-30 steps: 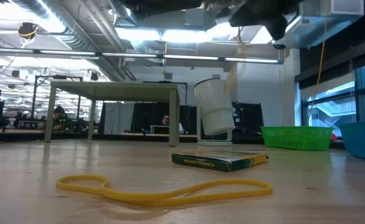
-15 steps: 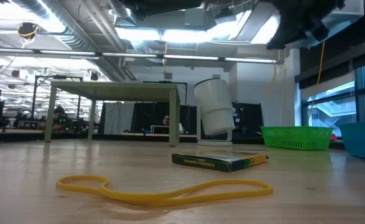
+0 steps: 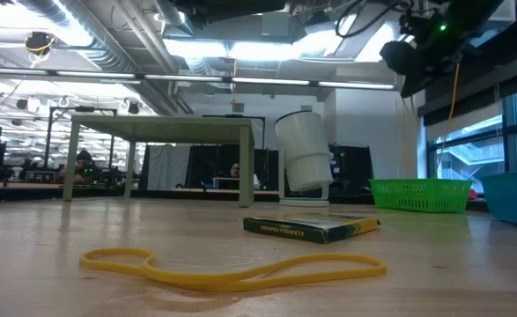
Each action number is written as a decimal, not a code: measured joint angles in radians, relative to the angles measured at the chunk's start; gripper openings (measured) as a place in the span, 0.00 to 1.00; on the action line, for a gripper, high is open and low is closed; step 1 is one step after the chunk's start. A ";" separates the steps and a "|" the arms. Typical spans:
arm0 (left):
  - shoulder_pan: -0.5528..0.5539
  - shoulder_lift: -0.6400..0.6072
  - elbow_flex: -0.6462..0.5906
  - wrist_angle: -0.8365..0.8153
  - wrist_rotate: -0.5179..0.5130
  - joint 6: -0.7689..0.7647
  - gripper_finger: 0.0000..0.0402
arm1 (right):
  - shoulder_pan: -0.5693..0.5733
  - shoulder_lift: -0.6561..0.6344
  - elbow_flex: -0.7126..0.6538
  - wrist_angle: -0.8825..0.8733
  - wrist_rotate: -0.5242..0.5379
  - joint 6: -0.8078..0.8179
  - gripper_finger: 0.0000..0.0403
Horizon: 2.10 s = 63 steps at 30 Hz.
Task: Pick & Place Office Desk Supplies
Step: Put the yellow rubber band into the green bin, then put the yellow crayon box into the blue bin
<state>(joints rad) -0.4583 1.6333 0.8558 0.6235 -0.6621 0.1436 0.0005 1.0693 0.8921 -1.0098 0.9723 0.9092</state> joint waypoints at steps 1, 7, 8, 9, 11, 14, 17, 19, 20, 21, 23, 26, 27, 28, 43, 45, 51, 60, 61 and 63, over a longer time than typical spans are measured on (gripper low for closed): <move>0.000 0.000 0.000 0.000 0.000 0.000 0.23 | -0.012 0.002 0.000 -0.001 0.000 -0.001 0.01; 0.000 0.000 0.000 0.000 0.001 0.000 0.23 | -0.096 0.028 -0.014 -0.003 0.034 -0.027 0.01; 0.000 0.000 0.000 0.000 0.000 0.000 0.23 | -0.111 0.031 -0.024 0.001 0.034 -0.027 0.01; 0.000 0.000 0.000 0.000 0.000 0.000 0.23 | -0.123 0.035 -0.036 0.002 0.032 -0.027 0.01; 0.000 0.000 0.000 0.000 0.001 0.000 0.23 | -0.142 0.042 -0.060 0.005 0.029 -0.027 0.01; 0.000 0.000 0.000 -0.001 0.001 0.000 0.23 | -0.161 0.048 -0.108 0.018 0.007 -0.027 0.01; 0.000 0.000 0.000 -0.003 0.001 0.000 0.23 | -0.172 0.048 -0.165 0.049 -0.023 -0.027 0.01; 0.000 0.000 0.000 -0.003 0.001 0.000 0.23 | -0.176 0.049 -0.200 0.077 -0.051 -0.027 0.02; 0.000 0.000 0.000 -0.003 0.001 0.000 0.23 | -0.177 0.049 -0.215 0.085 -0.061 -0.027 0.03; 0.000 0.000 0.000 -0.003 0.001 0.000 0.23 | -0.178 0.049 -0.230 0.093 -0.067 -0.026 0.04; 0.000 0.000 0.000 -0.003 0.001 0.000 0.23 | -0.178 0.049 -0.252 0.107 -0.069 -0.005 0.06; 0.000 0.000 0.000 -0.003 0.001 0.000 0.23 | -0.178 0.049 -0.269 0.108 -0.071 0.031 0.11; 0.000 0.000 0.000 -0.003 0.001 0.000 0.23 | -0.178 0.049 -0.270 0.109 -0.073 0.031 0.13; 0.000 0.000 0.000 -0.003 0.001 0.000 0.23 | -0.178 0.049 -0.270 0.110 -0.076 0.033 0.15; 0.000 0.000 0.000 -0.004 0.001 -0.001 0.23 | -0.178 0.049 -0.270 0.139 -0.182 -0.005 0.53; 0.000 0.000 0.000 -0.004 0.001 -0.001 0.23 | -0.178 0.049 -0.270 0.140 -0.197 -0.005 0.56; 0.003 0.000 0.000 -0.062 0.190 -0.125 0.23 | -0.169 0.048 -0.270 0.144 -0.329 -0.004 0.60; 0.009 0.000 0.000 -0.074 0.269 -0.134 0.25 | 0.022 0.047 -0.270 0.231 -0.443 0.000 0.51; 0.009 0.000 0.000 -0.078 0.261 -0.134 0.25 | 0.054 0.047 -0.270 0.266 -0.451 0.000 0.49; 0.009 0.000 0.000 -0.082 0.263 -0.144 0.27 | 0.120 0.047 -0.270 0.357 -0.457 -0.004 0.47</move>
<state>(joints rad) -0.4493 1.6333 0.8558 0.5416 -0.3988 -0.0008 0.1210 1.1168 0.6224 -0.6532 0.5148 0.9050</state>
